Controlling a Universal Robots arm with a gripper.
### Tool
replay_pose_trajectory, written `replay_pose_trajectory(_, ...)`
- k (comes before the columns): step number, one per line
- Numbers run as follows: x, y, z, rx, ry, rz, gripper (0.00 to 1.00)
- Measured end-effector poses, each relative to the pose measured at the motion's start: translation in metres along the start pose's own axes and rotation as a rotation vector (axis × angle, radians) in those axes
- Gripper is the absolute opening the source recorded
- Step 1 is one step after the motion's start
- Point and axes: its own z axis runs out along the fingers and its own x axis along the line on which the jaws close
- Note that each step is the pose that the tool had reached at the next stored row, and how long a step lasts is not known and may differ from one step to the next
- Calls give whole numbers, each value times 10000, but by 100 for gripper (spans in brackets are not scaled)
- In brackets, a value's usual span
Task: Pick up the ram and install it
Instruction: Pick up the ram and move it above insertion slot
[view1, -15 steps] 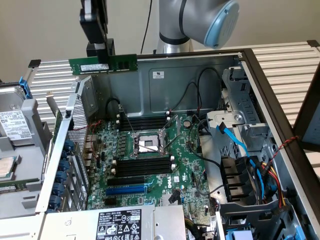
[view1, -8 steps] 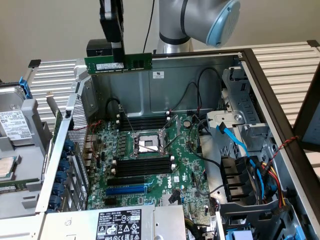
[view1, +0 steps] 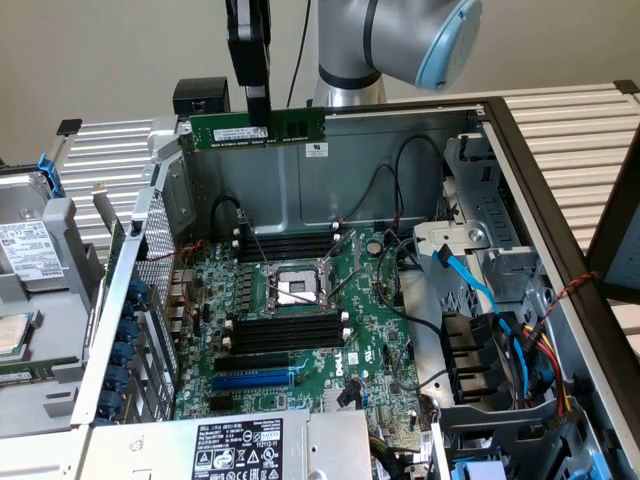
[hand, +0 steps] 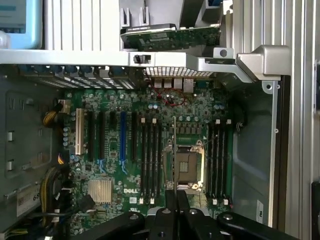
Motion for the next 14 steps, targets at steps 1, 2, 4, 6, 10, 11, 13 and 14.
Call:
replay_pose_trajectory(1,9,-3,0,-3,0,-3,12)
replay_pose_trajectory(2,27,-5,1,-4,0,-2,12)
replay_pose_trajectory(4,85,-6,2,-4,0,-2,12)
replay_pose_trajectory(6,109,-6,3,-4,-1,-2,12)
replay_pose_trajectory(10,119,-7,2,-4,0,-2,12)
replay_pose_trajectory(11,122,-7,2,-4,0,-2,12)
replay_pose_trajectory(13,122,-6,2,-4,0,-1,12)
replay_pose_trajectory(14,122,-6,2,-4,0,-1,12)
